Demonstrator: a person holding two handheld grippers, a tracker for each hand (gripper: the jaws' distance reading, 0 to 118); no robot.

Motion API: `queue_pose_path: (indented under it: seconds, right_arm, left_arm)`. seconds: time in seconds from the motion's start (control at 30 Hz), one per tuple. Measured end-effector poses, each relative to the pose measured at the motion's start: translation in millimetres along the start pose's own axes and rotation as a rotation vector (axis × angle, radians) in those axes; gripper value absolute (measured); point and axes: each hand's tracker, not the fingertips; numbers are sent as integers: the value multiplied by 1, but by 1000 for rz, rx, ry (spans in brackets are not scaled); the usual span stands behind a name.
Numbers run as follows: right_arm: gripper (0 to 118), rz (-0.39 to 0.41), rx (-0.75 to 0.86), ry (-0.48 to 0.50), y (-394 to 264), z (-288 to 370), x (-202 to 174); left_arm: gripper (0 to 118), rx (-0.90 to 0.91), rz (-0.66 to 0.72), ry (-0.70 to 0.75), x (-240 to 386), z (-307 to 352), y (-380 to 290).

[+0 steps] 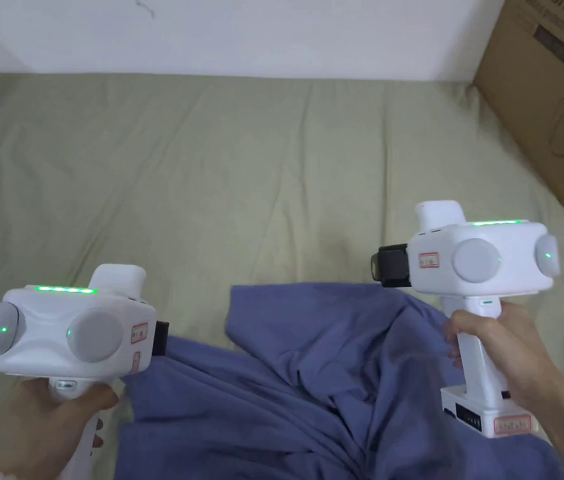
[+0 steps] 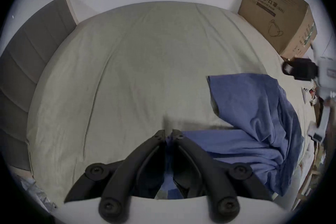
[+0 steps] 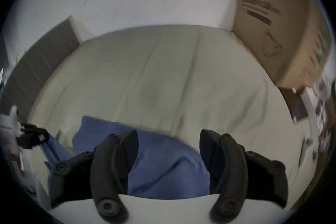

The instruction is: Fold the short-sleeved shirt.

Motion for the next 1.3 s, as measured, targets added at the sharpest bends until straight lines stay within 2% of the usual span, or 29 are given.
queue_pose_path:
  seconds: [0.03,0.13,0.23,0.3,0.33,0.37,0.43,0.57,0.67,0.77,0.8,0.93,1.07,1.2,1.3]
  right_arm:
    - [74,39,-37,17,6,-13,-3]
    - [74,39,-182,42,5,-56,-8]
    - [74,83,-275,34,-10,-85,-9]
    - [71,43,-208,42,-14,-76,-9]
    - [63,34,-212,41,-12,-74,-9]
    - [46,39,-205,42,-11,-70,-10]
    - [2,64,-185,-9,-11,-64,-9]
    - [2,-40,-192,24,-8,-52,3]
    - [2,-103,-132,45,-7,-48,2]
    - [2,-75,-57,-10,-1,-31,2]
    - [2,-86,-23,-22,16,25,26]
    - [2,-140,80,-32,32,105,46]
    - [2,-194,200,-62,38,183,64]
    - [2,-223,305,-130,46,249,80]
    - [2,-279,383,-150,53,295,97]
  left_arm:
    - [5,3,5,-4,-2,-1,0]
    - [5,-9,54,-30,-8,-2,0]
    - [5,-8,45,-35,-9,0,-1]
    - [5,-8,25,-29,-7,0,-1]
    - [5,-8,21,-28,-6,1,0]
    - [5,-9,14,-27,-6,2,0]
    - [5,0,23,-28,-6,2,2]
    - [5,12,35,-7,-3,12,4]
    - [5,27,8,6,-3,24,6]
    - [5,79,31,20,-6,48,12]
    - [5,98,25,22,-7,56,14]
    - [5,187,-8,64,-8,99,24]
    - [5,267,20,84,-15,147,36]
    - [5,352,0,142,-22,193,52]
    - [5,413,-10,156,-31,224,66]
